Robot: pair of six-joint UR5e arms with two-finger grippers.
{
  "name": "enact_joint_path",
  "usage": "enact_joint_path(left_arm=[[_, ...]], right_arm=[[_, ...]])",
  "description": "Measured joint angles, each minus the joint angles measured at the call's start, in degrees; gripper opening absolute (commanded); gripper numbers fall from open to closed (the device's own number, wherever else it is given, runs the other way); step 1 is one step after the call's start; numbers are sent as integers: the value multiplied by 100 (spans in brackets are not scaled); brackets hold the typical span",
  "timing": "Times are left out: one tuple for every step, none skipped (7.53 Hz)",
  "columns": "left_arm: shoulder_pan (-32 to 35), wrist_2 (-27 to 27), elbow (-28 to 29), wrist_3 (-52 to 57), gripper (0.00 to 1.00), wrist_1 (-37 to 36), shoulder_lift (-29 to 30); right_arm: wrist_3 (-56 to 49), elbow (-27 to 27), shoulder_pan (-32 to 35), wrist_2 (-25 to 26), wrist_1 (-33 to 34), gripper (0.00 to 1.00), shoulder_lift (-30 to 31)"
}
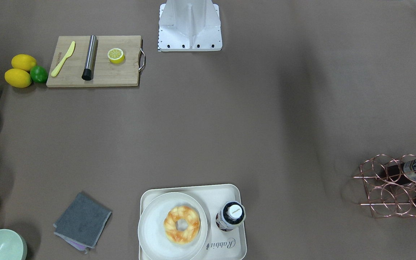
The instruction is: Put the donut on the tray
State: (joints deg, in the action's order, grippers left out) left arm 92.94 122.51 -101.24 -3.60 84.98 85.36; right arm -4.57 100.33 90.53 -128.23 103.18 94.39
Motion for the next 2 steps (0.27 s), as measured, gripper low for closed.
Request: enact_joint_path(left_arm=[[-2, 1, -5, -4, 98, -3, 3], [-3, 1, -7, -7, 98, -2, 6]], right_arm=[[0, 0, 3, -6, 0, 100, 5], [0, 2, 6, -33, 0, 100, 11]])
